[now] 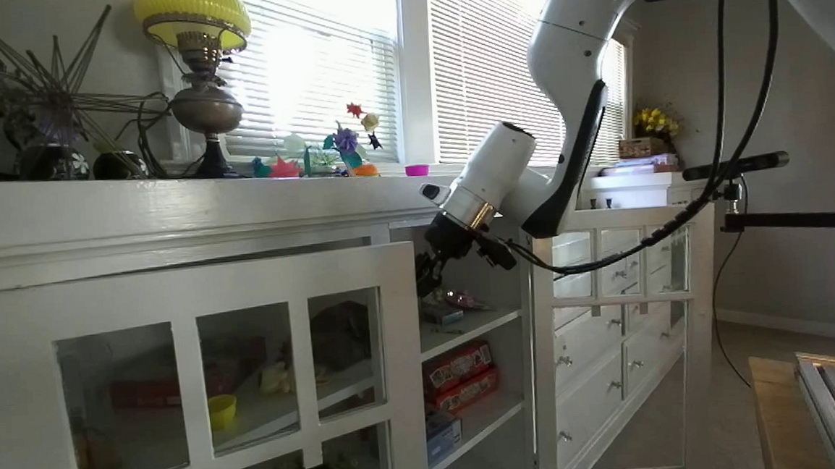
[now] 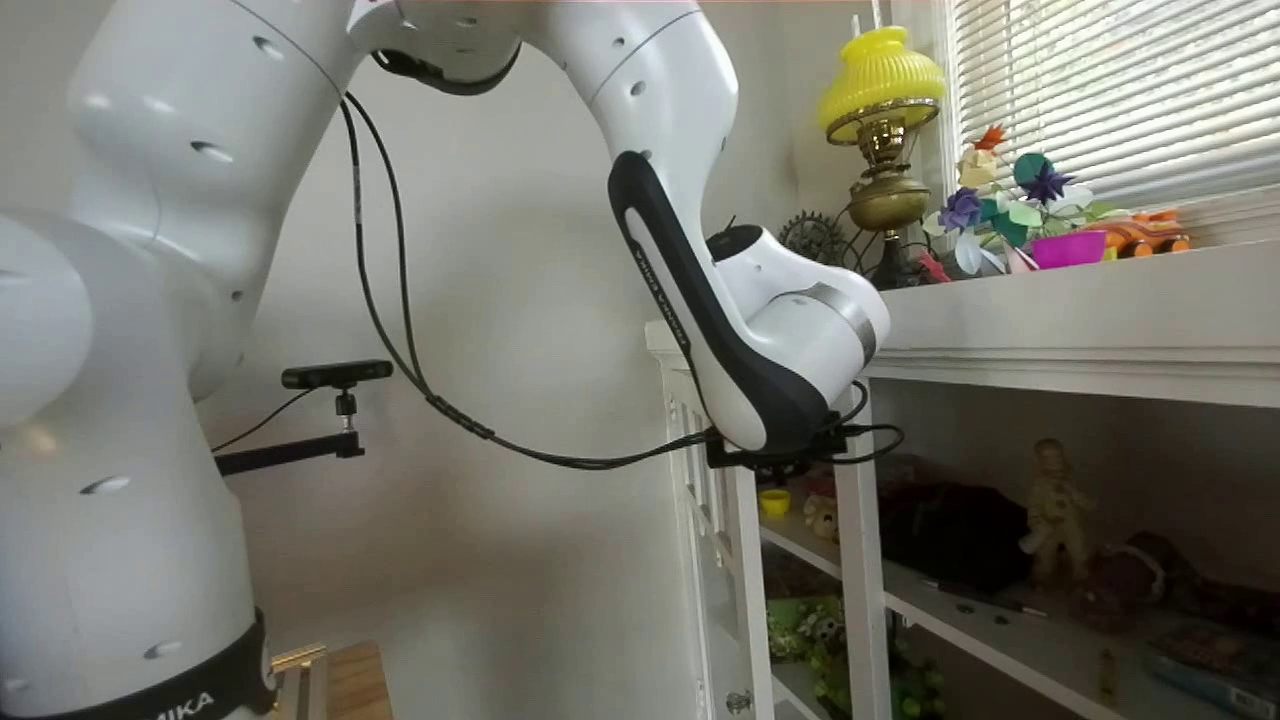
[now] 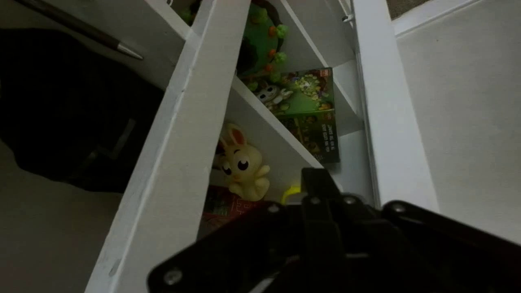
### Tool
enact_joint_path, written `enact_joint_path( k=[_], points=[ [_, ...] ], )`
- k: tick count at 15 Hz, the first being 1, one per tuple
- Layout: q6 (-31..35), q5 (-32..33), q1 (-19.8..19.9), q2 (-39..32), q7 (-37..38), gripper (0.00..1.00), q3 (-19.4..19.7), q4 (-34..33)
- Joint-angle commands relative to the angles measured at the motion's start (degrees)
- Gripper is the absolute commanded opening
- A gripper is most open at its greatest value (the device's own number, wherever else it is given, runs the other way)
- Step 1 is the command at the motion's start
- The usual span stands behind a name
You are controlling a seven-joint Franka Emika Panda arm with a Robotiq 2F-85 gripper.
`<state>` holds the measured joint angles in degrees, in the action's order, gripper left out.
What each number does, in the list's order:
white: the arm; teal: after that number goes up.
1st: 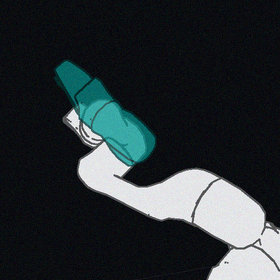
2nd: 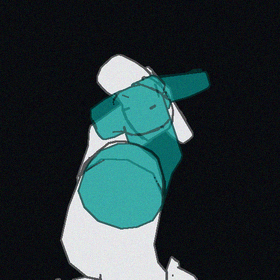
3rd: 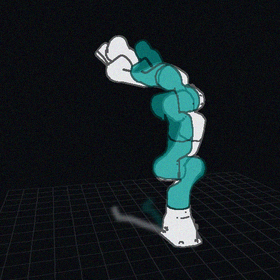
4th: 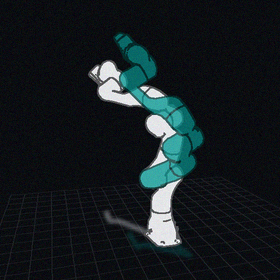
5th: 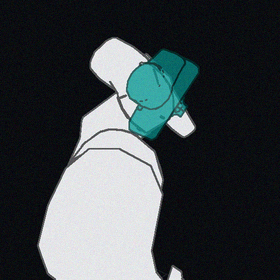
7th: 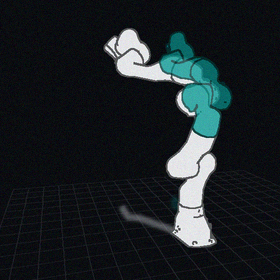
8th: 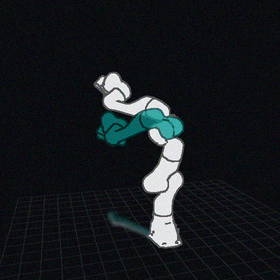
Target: Open the left cupboard door
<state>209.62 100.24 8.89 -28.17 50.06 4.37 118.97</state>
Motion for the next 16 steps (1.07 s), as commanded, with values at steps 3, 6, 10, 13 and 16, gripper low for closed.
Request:
enact_joint_path(
  k=[3,6,10,13,16],
  points=[
    [4.7,4.9,-1.1,-1.0,2.8,0.00,0.7,-1.6],
    [6.1,7.1,-1.4,-0.7,2.6,0.00,0.7,-1.3],
    [7.6,11.5,-2.8,0.1,3.0,0.00,0.9,-0.4],
    [8.5,14.8,-4.2,0.6,2.8,0.00,1.0,0.1],
    [9.6,19.3,-6.5,1.0,3.5,0.00,1.5,0.3]
  ],
)
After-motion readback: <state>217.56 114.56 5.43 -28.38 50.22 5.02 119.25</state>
